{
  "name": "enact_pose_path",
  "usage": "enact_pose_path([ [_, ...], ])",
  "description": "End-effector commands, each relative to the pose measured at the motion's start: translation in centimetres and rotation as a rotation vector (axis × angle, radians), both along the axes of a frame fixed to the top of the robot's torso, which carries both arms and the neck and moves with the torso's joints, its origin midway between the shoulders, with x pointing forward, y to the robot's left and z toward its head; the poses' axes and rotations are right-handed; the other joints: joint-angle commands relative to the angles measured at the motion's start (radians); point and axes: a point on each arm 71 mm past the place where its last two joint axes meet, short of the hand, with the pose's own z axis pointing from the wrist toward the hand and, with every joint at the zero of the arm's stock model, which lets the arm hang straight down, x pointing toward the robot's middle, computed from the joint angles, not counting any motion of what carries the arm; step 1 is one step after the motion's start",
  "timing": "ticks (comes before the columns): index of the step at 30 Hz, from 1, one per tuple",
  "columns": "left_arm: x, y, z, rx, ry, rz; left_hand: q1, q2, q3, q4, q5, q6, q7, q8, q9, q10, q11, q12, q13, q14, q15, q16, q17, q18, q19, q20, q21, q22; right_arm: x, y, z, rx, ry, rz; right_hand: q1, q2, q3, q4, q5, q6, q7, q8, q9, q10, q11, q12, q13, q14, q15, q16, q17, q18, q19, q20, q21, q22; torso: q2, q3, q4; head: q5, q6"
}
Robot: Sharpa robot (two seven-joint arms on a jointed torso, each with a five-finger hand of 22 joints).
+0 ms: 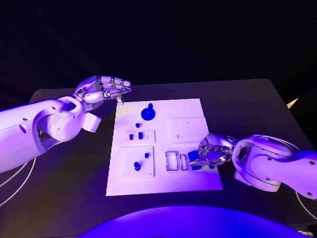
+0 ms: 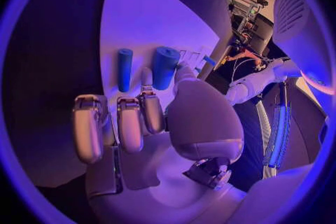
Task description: Assemble the parts on the task board
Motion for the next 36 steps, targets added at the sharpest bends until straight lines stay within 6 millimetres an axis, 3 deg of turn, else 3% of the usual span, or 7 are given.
enact_pose_path([
  [1, -0.1, -0.1, 0.1, -0.012, 0.001, -0.016, -0.007, 0.003, -0.003, 0.003, 0.005, -0.007, 0.009, 0.004, -0.002, -0.009, 0.0, 0.006, 0.001, -0.005, 0.0, -0.002, -0.001, 0.006, -0.002, 0.005, -0.005, -0.002, -0.1, -0.5, -0.8, -0.051, 0.02, -0.017, 0.051, 0.013, -0.012, 0.0, 0.043, 0.01, -0.002, -0.007, -0.016, 0.004, -0.005, 0.002, 0.09, 0.075, -0.011, 0.006, 0.115, -0.014, 0.081, -0.007, 0.007, 0.243, 0.0, -0.0003, -0.0007, 0.0, 0.0],
  [4, -0.1, -0.1, 0.1, -0.011, 0.002, -0.016, -0.007, 0.003, -0.003, 0.003, 0.005, -0.007, 0.009, 0.004, -0.002, -0.009, 0.0, 0.006, 0.001, -0.005, 0.0, -0.002, -0.001, 0.006, -0.002, 0.005, -0.005, -0.002, -0.1, -0.5, -0.7, -0.046, 0.012, -0.032, 0.123, 0.035, 0.003, -0.008, 0.083, 0.018, -0.006, -0.01, -0.021, 0.007, -0.008, 0.002, 0.094, 0.076, -0.014, 0.007, 0.12, -0.015, 0.082, -0.01, 0.01, 0.244, -0.001, -0.0008, -0.0011, 0.0, 0.002],
  [7, -0.1, -0.2, 0.1, -0.011, 0.003, -0.017, -0.007, 0.004, -0.003, 0.003, 0.005, -0.007, 0.008, 0.004, -0.002, -0.009, 0.0, 0.007, 0.001, -0.005, 0.0, -0.002, -0.001, 0.006, -0.002, 0.005, -0.005, -0.002, -0.1, -0.6, -0.7, -0.026, 0.012, -0.058, 0.174, 0.043, 0.024, -0.007, 0.151, 0.028, -0.01, -0.018, -0.029, 0.01, -0.013, 0.003, 0.098, 0.076, -0.018, 0.008, 0.122, -0.015, 0.083, -0.013, 0.013, 0.245, -0.001, -0.0005, -0.0007, 0.001, 0.002],
  [10, -0.1, -0.1, 0.0, -0.01, 0.004, -0.017, -0.007, 0.004, -0.003, 0.003, 0.005, -0.007, 0.008, 0.004, -0.002, -0.009, 0.0, 0.007, 0.001, -0.005, 0.0, -0.002, -0.001, 0.006, -0.002, 0.005, -0.005, -0.002, -0.3, -0.6, -0.6, 0.003, 0.025, -0.086, 0.194, 0.046, 0.041, -0.003, 0.175, 0.037, -0.014, -0.022, -0.034, 0.013, -0.016, 0.005, 0.102, 0.077, -0.02, 0.01, 0.128, -0.016, 0.084, -0.015, 0.017, 0.246, -0.001, -0.0002, -0.0005, 0.0, 0.003],
  [14, 0.0, -0.2, 0.0, -0.009, 0.008, -0.019, -0.007, 0.004, -0.003, 0.003, 0.005, -0.007, 0.008, 0.004, -0.002, -0.009, 0.0, 0.007, 0.001, -0.005, 0.0, -0.002, -0.001, 0.006, -0.002, 0.005, -0.005, -0.002, -0.4, -0.6, -0.1, 0.059, 0.054, -0.136, 0.221, 0.037, 0.081, -0.001, 0.239, 0.048, -0.018, -0.03, -0.042, 0.014, -0.02, 0.001, 0.103, 0.078, -0.024, 0.011, 0.131, -0.016, 0.083, -0.019, 0.014, 0.245, -0.001, -0.0004, 0.0005, -0.003, 0.007],
  [22, 0.0, -0.3, 0.0, -0.003, 0.01, -0.022, 0.003, 0.007, 0.004, -0.004, 0.008, -0.008, 0.008, 0.006, -0.002, -0.011, -0.001, 0.012, 0.0, -0.007, -0.003, -0.003, -0.002, 0.007, 0.0, 0.003, -0.005, -0.003, -0.2, -0.2, 1.9, 0.149, 0.065, -0.182, 0.193, 0.015, 0.111, 0.002, 0.301, 0.056, -0.018, -0.036, -0.046, 0.016, -0.02, 0.0, 0.106, 0.079, -0.024, 0.013, 0.136, -0.016, 0.083, -0.02, 0.015, 0.245, -0.001, -0.0004, -0.0002, -0.009, 0.013],
  [36, -0.1, -0.5, -0.1, 0.001, 0.008, -0.033, 0.03, 0.014, 0.032, -0.03, 0.014, -0.007, 0.009, 0.011, -0.004, -0.013, 0.0, 0.022, -0.002, -0.01, -0.006, -0.01, -0.007, 0.007, -0.001, -0.003, 0.015, 0.013, -0.2, 1.8, 2.5, 0.191, 0.097, -0.122, 0.116, -0.006, 0.141, 0.003, 0.291, 0.069, -0.019, -0.035, -0.046, 0.023, -0.021, 0.004, 0.114, 0.081, -0.025, 0.017, 0.147, -0.018, 0.087, -0.02, 0.028, 0.248, -0.001, -0.0011, -0.0007, -0.001, 0.015],
])
